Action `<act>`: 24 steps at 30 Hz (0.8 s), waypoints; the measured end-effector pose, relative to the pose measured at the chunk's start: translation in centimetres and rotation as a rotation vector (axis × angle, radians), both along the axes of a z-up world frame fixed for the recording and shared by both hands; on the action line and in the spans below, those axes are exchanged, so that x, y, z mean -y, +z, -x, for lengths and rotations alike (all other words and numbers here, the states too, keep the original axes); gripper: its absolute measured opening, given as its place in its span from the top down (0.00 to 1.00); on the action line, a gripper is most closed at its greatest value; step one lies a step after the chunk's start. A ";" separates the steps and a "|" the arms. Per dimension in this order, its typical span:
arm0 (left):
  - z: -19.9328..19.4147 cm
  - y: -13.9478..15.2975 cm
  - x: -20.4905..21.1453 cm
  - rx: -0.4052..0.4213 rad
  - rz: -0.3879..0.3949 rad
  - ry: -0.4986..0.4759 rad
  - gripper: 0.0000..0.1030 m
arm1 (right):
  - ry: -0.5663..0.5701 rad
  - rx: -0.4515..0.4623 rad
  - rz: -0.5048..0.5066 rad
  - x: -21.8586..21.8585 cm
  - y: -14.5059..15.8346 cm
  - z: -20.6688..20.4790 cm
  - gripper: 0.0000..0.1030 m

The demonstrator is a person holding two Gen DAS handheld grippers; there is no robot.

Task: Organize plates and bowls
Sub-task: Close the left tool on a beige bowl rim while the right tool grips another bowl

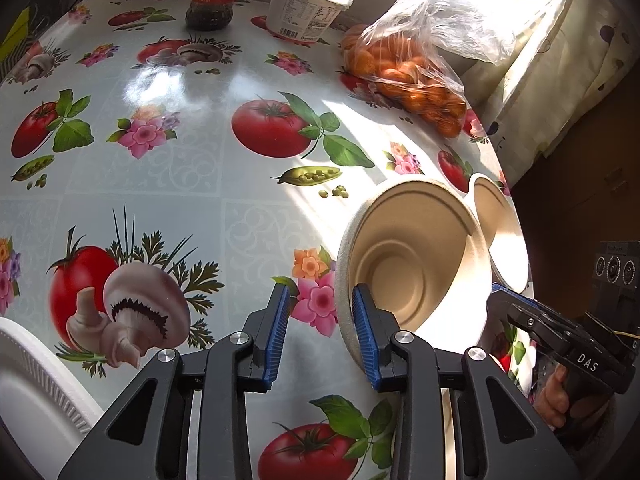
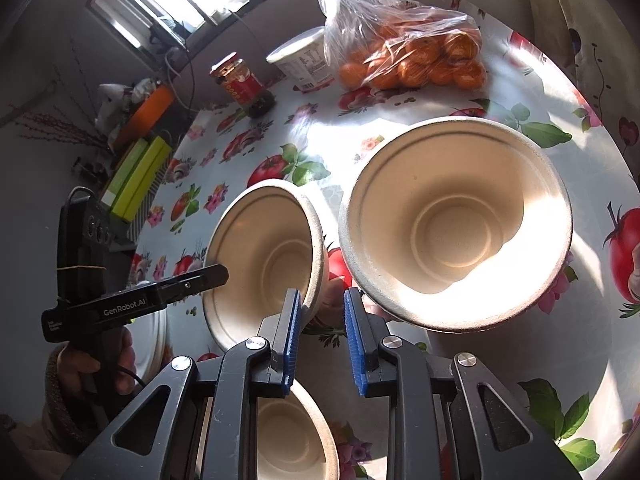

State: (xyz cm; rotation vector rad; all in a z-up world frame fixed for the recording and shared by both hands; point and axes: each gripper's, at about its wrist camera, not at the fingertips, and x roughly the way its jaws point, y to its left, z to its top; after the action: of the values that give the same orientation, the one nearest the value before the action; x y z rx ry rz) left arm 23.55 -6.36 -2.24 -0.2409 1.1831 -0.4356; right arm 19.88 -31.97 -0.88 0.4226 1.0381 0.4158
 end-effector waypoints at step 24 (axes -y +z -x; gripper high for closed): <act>0.3 1.1 0.6 0.038 0.004 -0.027 0.77 | 0.004 -0.009 0.017 -1.1 -0.2 -0.2 0.89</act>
State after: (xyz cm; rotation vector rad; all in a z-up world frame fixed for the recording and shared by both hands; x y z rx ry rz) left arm 23.24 -7.00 -1.15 -0.2189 1.1500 -0.4646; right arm 20.04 -30.83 -1.03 0.4071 1.0510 0.4088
